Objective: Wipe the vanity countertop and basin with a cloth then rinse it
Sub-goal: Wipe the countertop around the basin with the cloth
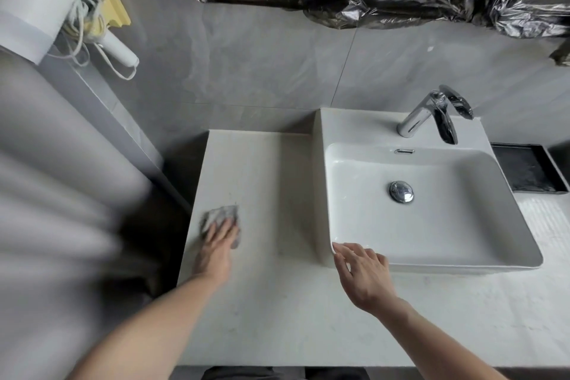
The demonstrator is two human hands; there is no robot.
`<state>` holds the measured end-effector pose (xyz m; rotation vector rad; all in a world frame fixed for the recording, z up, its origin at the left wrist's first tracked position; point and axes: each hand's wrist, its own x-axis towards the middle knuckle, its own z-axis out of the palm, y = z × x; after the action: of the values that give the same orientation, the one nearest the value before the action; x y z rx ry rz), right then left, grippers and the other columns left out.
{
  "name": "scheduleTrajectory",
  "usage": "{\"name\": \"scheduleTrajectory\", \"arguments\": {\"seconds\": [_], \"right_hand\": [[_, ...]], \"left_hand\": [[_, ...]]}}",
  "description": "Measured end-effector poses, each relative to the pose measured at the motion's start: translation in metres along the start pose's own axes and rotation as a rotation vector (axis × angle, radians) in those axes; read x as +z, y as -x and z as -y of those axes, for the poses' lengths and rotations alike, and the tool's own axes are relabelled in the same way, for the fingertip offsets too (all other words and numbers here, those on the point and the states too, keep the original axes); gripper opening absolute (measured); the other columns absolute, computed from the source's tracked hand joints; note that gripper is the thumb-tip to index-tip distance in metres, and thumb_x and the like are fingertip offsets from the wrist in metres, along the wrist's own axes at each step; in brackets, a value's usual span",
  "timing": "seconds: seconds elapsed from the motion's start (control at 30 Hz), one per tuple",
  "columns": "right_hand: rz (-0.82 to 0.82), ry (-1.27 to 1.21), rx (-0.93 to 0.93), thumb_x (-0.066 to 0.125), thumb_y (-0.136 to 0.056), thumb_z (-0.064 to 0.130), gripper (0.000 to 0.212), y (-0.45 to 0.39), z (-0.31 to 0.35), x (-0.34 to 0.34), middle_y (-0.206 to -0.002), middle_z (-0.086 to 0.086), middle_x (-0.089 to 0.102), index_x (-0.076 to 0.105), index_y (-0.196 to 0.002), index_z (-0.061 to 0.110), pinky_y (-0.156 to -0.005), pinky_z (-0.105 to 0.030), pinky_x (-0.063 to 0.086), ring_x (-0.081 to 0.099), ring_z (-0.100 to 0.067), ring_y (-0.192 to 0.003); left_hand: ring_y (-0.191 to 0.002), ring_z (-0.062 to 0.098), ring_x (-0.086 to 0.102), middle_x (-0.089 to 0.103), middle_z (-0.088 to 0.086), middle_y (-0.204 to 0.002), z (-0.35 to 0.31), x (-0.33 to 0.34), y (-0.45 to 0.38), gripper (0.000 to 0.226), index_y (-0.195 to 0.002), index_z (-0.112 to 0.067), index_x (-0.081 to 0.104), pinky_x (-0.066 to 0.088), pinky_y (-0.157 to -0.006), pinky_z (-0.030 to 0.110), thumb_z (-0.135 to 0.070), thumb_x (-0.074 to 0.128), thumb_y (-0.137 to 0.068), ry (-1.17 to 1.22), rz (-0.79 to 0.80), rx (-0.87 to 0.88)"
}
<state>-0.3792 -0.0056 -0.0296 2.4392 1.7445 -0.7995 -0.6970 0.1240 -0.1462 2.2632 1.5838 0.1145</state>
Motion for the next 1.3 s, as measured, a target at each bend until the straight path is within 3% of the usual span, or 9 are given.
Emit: {"name": "scheduleTrajectory", "arguments": {"seconds": [0.17, 0.33, 0.57, 0.67, 0.9, 1.03, 1.1, 1.2, 1.3], "right_hand": [[0.03, -0.012, -0.002, 0.022, -0.105, 0.051, 0.046, -0.002, 0.003, -0.004, -0.15, 0.017, 0.046, 0.043, -0.146, 0.045, -0.108, -0.039, 0.027, 0.047, -0.021, -0.131], [0.04, -0.01, -0.021, 0.02, -0.105, 0.052, 0.047, -0.004, 0.0, -0.003, -0.151, 0.021, 0.043, 0.042, -0.146, 0.045, -0.107, -0.038, 0.028, 0.047, -0.017, -0.13], [0.04, -0.023, -0.026, 0.02, -0.105, 0.053, 0.046, -0.005, -0.005, 0.0, -0.151, 0.025, 0.041, 0.041, -0.146, 0.047, -0.106, -0.036, 0.028, 0.046, -0.015, -0.13], [0.023, -0.015, -0.039, 0.019, -0.105, 0.053, 0.046, -0.005, -0.006, 0.001, -0.15, 0.026, 0.04, 0.041, -0.146, 0.048, -0.106, -0.035, 0.028, 0.046, -0.014, -0.13], [-0.062, -0.168, -0.094, 0.04, -0.103, 0.037, 0.054, -0.012, 0.011, 0.001, -0.158, 0.009, 0.035, 0.029, -0.156, 0.033, -0.109, -0.04, 0.033, 0.042, -0.019, -0.137], [-0.241, -0.171, -0.267, 0.049, -0.089, 0.024, 0.076, -0.037, 0.056, -0.009, -0.164, -0.008, 0.025, 0.022, -0.16, 0.015, -0.123, -0.041, 0.024, 0.024, -0.027, -0.149], [-0.199, -0.171, -0.348, 0.047, -0.088, 0.024, 0.078, -0.054, 0.085, -0.008, -0.166, -0.011, 0.02, 0.021, -0.16, 0.014, -0.126, -0.04, 0.016, 0.017, -0.029, -0.153], [-0.026, -0.134, -0.419, 0.043, -0.092, 0.028, 0.078, -0.08, 0.124, 0.011, -0.17, -0.011, 0.006, 0.011, -0.162, 0.017, -0.128, -0.038, 0.005, 0.003, -0.03, -0.157], [0.116, -0.038, -0.438, 0.045, -0.096, 0.029, 0.079, -0.106, 0.154, 0.04, -0.17, -0.006, -0.006, 0.003, -0.163, 0.021, -0.128, -0.043, 0.005, -0.006, -0.03, -0.157]], "left_hand": [[-0.15, 0.038, 0.013, 0.007, -0.003, -0.168, 0.015, -0.023, -0.009, 0.075, -0.159, -0.025, 0.017, 0.012, -0.124, 0.038, -0.009, 0.046, -0.093, -0.136, 0.189, -0.203], [-0.152, 0.036, -0.001, 0.002, -0.004, -0.168, -0.071, -0.004, -0.022, 0.075, -0.159, -0.021, 0.016, -0.001, -0.124, 0.036, -0.006, 0.045, -0.091, -0.017, 0.229, 0.023], [-0.149, 0.041, -0.018, -0.01, 0.0, -0.167, -0.16, 0.035, -0.064, 0.084, -0.16, -0.02, 0.001, -0.005, -0.123, 0.054, -0.013, 0.048, -0.091, -0.114, 0.475, 0.201], [-0.149, 0.041, -0.022, -0.01, 0.0, -0.167, -0.148, 0.027, -0.064, 0.083, -0.16, -0.023, 0.0, -0.011, -0.122, 0.052, -0.016, 0.046, -0.091, -0.136, 0.405, 0.204], [-0.15, 0.035, -0.022, -0.019, -0.007, -0.165, -0.049, -0.009, -0.063, 0.08, -0.159, -0.031, -0.001, -0.008, -0.123, 0.045, -0.03, 0.041, -0.092, -0.027, 0.379, -0.147], [-0.154, 0.016, -0.001, 0.003, -0.009, -0.166, -0.034, -0.043, -0.065, 0.071, -0.159, -0.022, 0.019, 0.002, -0.126, 0.034, -0.008, 0.045, -0.094, 0.323, 0.26, -0.051], [-0.152, 0.006, 0.005, 0.007, -0.013, -0.165, -0.019, -0.051, -0.051, 0.071, -0.158, -0.023, 0.024, 0.01, -0.125, 0.03, -0.007, 0.049, -0.094, 0.361, 0.126, -0.064], [-0.155, 0.019, -0.002, -0.002, -0.003, -0.167, 0.01, -0.041, -0.026, 0.08, -0.16, -0.019, 0.013, 0.003, -0.125, 0.03, -0.015, 0.057, -0.093, 0.258, 0.126, -0.218], [-0.153, 0.032, 0.004, -0.002, 0.005, -0.168, 0.033, -0.025, -0.002, 0.085, -0.16, -0.016, 0.005, 0.015, -0.123, 0.044, -0.032, 0.056, -0.095, 0.202, 0.107, -0.501]]}}
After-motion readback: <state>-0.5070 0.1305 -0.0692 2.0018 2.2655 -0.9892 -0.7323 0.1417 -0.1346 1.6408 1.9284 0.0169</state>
